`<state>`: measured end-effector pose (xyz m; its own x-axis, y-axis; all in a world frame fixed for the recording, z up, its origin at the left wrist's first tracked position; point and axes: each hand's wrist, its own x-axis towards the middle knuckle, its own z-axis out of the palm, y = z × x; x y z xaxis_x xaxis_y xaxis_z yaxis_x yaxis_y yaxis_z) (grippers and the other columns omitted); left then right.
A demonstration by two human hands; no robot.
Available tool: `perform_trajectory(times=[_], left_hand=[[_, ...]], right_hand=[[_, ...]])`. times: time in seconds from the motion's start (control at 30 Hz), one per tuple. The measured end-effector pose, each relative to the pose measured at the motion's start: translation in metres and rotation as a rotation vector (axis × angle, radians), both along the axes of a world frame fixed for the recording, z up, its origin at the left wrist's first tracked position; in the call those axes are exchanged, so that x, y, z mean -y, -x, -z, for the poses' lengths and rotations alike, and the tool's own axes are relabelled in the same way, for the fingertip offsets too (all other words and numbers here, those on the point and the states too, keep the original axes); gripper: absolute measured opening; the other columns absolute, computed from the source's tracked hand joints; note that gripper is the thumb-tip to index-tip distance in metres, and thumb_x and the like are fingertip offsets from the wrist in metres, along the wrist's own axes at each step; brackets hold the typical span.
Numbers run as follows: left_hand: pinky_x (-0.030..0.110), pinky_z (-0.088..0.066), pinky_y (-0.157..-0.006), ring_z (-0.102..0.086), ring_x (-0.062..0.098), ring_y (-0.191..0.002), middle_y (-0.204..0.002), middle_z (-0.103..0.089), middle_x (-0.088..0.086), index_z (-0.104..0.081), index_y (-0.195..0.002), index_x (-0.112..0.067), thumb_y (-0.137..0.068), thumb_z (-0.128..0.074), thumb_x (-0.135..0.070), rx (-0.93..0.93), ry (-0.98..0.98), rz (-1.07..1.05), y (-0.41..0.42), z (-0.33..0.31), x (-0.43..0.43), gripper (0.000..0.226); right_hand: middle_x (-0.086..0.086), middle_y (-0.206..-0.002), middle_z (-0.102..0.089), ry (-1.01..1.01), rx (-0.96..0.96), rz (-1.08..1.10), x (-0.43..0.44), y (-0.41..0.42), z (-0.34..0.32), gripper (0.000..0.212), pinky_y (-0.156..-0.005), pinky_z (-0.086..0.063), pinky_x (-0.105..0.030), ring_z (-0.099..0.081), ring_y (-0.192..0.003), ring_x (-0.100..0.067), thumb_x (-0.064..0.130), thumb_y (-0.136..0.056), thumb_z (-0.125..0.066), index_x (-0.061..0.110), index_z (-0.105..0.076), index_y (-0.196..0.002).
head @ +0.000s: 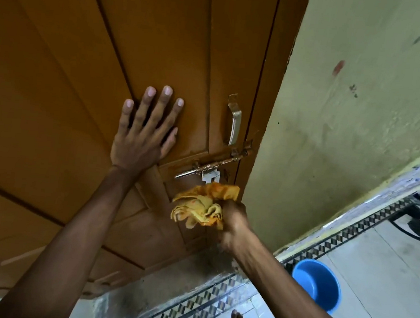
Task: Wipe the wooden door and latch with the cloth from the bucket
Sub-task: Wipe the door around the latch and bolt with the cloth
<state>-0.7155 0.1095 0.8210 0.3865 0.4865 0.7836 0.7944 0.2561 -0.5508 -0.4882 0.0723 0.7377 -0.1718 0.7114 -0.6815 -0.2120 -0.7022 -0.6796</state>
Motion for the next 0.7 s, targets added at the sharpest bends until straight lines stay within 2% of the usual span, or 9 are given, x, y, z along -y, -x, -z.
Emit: perform_trajectory(times=[0.07, 0.13, 0.2, 0.27, 0.33, 0.43, 0.53, 0.6, 0.7], left_hand=[[0.048, -0.006, -0.124, 0.005, 0.027, -0.157, -0.164, -0.026, 0.007, -0.033, -0.16, -0.024, -0.105, -0.045, -0.051, 0.008, 0.008, 0.001, 0.0, -0.001, 0.0, 0.063], [0.048, -0.007, -0.123, 0.006, 0.027, -0.157, -0.164, -0.024, 0.006, -0.032, -0.161, -0.024, -0.105, -0.045, -0.05, 0.02, 0.019, 0.003, -0.001, -0.001, 0.001, 0.063], [0.048, -0.007, -0.123, 0.006, 0.026, -0.157, -0.164, -0.023, 0.006, -0.032, -0.161, -0.025, -0.105, -0.045, -0.051, 0.027, 0.023, 0.0, -0.002, -0.001, 0.001, 0.062], [0.048, -0.006, -0.123, 0.007, 0.026, -0.157, -0.164, -0.022, 0.005, -0.033, -0.16, -0.026, -0.105, -0.045, -0.051, 0.027, 0.021, -0.003, -0.002, -0.001, 0.001, 0.062], [0.047, -0.005, -0.124, 0.006, 0.026, -0.157, -0.164, -0.023, 0.005, -0.034, -0.16, -0.026, -0.105, -0.046, -0.051, 0.025, 0.018, -0.003, -0.002, -0.001, 0.001, 0.062], [0.047, -0.004, -0.124, 0.005, 0.026, -0.157, -0.164, -0.022, 0.005, -0.033, -0.16, -0.026, -0.104, -0.046, -0.051, 0.022, 0.017, -0.009, -0.001, -0.001, 0.0, 0.063], [0.047, -0.002, -0.124, 0.006, 0.026, -0.157, -0.165, -0.019, 0.006, -0.033, -0.16, -0.026, -0.104, -0.046, -0.051, 0.02, 0.023, -0.01, -0.001, 0.001, 0.0, 0.063], [0.047, -0.001, -0.125, 0.005, 0.027, -0.157, -0.166, -0.016, 0.006, -0.031, -0.161, -0.025, -0.104, -0.046, -0.051, 0.012, 0.024, -0.018, -0.001, 0.001, 0.0, 0.064], [0.048, -0.002, -0.125, 0.004, 0.027, -0.157, -0.165, -0.02, 0.006, -0.031, -0.161, -0.025, -0.104, -0.047, -0.052, 0.01, 0.011, -0.021, 0.0, 0.001, 0.0, 0.065]], right_hand=[[-0.028, -0.108, -0.07, 0.121, -0.187, 0.102, -0.01, -0.001, -0.004, 0.041, -0.065, -0.063, -0.041, -0.07, -0.097, -0.041, 0.021, -0.106, -0.035, -0.008, -0.064, -0.109], [-0.032, -0.091, -0.072, 0.095, -0.272, 0.105, -0.026, 0.003, -0.01, 0.054, -0.058, -0.062, -0.044, -0.075, -0.084, -0.038, 0.02, -0.108, -0.026, -0.014, -0.066, -0.096], [-0.032, -0.086, -0.073, 0.019, -0.254, 0.092, -0.041, 0.011, -0.018, 0.06, -0.062, -0.062, -0.047, -0.076, -0.074, -0.037, 0.021, -0.109, -0.022, -0.02, -0.065, -0.098], [-0.028, -0.093, -0.074, -0.005, -0.176, 0.087, -0.057, 0.023, -0.023, 0.05, -0.068, -0.062, -0.046, -0.076, -0.075, -0.034, 0.02, -0.108, -0.029, -0.016, -0.062, -0.114], [-0.017, -0.089, -0.073, -0.021, -0.125, 0.107, -0.066, 0.033, -0.027, 0.043, -0.069, -0.062, -0.042, -0.073, -0.069, -0.028, 0.017, -0.108, -0.032, -0.012, -0.063, -0.11], [-0.025, -0.106, -0.058, -0.034, -0.04, 0.073, -0.061, 0.038, -0.033, 0.053, -0.085, -0.046, -0.051, -0.064, -0.094, -0.039, 0.021, -0.109, -0.019, -0.011, -0.061, -0.104], [-0.021, -0.139, -0.051, 0.004, -0.035, 0.023, -0.061, 0.026, -0.007, 0.047, -0.079, -0.05, -0.033, -0.051, -0.128, -0.039, 0.023, -0.108, -0.024, -0.007, -0.046, -0.137], [-0.013, -0.141, -0.05, -0.046, -0.014, -0.078, -0.06, 0.022, 0.003, 0.045, -0.081, -0.049, -0.027, -0.05, -0.132, -0.032, 0.023, -0.105, -0.032, 0.001, -0.041, -0.143], [-0.016, -0.133, -0.057, -0.044, -0.073, -0.112, -0.067, 0.026, 0.014, 0.047, -0.093, -0.051, -0.045, -0.058, -0.122, -0.036, 0.023, -0.1, -0.045, -0.004, -0.045, -0.138]])
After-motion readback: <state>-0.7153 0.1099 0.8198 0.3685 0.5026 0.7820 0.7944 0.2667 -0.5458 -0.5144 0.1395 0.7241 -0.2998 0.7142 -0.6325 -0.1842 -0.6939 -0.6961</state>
